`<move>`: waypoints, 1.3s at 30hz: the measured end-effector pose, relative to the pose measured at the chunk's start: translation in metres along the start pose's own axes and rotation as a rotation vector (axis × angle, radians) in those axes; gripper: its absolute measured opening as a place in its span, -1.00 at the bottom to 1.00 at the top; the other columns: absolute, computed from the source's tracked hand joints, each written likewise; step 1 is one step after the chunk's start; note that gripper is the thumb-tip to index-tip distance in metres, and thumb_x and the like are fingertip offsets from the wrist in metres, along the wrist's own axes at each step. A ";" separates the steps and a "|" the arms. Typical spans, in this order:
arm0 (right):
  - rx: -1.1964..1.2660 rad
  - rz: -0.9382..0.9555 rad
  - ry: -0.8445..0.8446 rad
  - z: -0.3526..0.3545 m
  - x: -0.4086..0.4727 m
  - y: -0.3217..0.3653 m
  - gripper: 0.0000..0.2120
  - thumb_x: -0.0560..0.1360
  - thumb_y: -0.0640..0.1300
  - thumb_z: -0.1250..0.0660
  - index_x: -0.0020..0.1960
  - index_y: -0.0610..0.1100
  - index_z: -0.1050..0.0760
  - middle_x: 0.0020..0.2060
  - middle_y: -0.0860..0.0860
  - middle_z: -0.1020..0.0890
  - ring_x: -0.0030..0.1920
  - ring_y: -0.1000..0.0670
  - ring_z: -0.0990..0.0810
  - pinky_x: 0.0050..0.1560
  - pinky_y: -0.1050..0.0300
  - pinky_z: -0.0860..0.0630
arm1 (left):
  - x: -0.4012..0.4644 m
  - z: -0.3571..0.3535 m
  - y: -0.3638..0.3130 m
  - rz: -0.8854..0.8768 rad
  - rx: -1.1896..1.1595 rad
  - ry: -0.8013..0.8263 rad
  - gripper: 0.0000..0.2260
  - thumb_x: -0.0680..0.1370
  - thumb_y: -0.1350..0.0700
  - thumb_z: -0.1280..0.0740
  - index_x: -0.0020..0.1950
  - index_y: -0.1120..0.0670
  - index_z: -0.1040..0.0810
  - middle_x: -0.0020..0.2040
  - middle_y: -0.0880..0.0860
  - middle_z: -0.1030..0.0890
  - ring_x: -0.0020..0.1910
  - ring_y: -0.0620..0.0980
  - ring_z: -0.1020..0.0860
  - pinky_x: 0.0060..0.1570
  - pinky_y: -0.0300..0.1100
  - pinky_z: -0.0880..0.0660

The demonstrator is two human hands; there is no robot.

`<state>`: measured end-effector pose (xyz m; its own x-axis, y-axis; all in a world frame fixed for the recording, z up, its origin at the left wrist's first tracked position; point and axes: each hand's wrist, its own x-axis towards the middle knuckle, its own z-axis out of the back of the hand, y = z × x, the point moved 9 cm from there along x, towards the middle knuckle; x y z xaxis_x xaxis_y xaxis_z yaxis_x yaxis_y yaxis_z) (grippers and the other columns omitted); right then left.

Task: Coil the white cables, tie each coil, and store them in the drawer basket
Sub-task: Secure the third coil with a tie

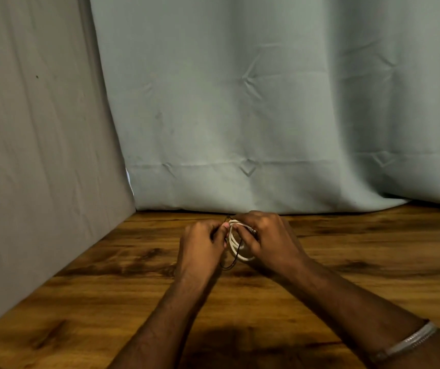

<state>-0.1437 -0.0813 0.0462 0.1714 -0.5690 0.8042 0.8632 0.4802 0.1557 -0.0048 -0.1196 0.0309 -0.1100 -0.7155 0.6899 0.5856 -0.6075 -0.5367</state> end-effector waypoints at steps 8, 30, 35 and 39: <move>-0.022 0.025 0.022 -0.004 0.000 0.001 -0.76 0.59 0.02 -0.27 0.13 0.00 -0.67 -0.06 0.03 -0.72 -0.08 -0.05 -0.67 -0.18 0.07 -0.50 | -0.010 -0.001 -0.023 -0.206 0.402 0.042 -0.78 0.66 -0.09 -0.15 0.06 -0.07 -0.57 -0.04 -0.05 -0.67 -0.11 -0.01 -0.61 -0.21 -0.10 -0.47; 0.029 0.046 0.038 -0.003 0.000 0.007 -0.70 0.62 0.08 -0.24 0.23 0.02 -0.64 -0.06 0.02 -0.72 -0.06 -0.05 -0.67 -0.15 0.03 -0.55 | 0.010 0.004 0.013 0.043 -0.372 -0.075 -0.89 0.55 0.27 -0.41 -0.08 0.05 -0.65 -0.18 -0.06 -0.69 -0.20 -0.12 -0.64 -0.14 -0.20 -0.56; 0.198 -0.052 0.028 -0.006 0.001 -0.001 -0.71 0.61 0.10 -0.31 0.29 0.08 -0.58 0.05 0.13 -0.74 0.03 0.12 -0.69 0.00 0.02 -0.61 | 0.008 0.013 0.005 -0.016 -0.320 -0.134 -0.88 0.53 0.23 -0.45 -0.09 0.00 -0.66 -0.10 -0.09 -0.65 -0.10 -0.15 -0.62 -0.07 -0.23 -0.54; 0.326 -0.130 0.041 -0.012 0.001 -0.009 -0.76 0.59 0.05 -0.37 0.23 0.08 -0.63 0.01 0.18 -0.74 0.00 0.22 -0.68 0.01 0.02 -0.63 | 0.007 0.021 -0.006 -0.061 -0.256 -0.147 -0.93 0.51 0.24 -0.47 -0.09 0.07 -0.68 -0.08 -0.11 -0.59 -0.11 -0.24 -0.57 -0.20 -0.48 -0.37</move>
<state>-0.1454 -0.0938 0.0392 0.0944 -0.6626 0.7430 0.6836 0.5857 0.4354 0.0079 -0.1136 0.0497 -0.0101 -0.6289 0.7774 0.3575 -0.7283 -0.5846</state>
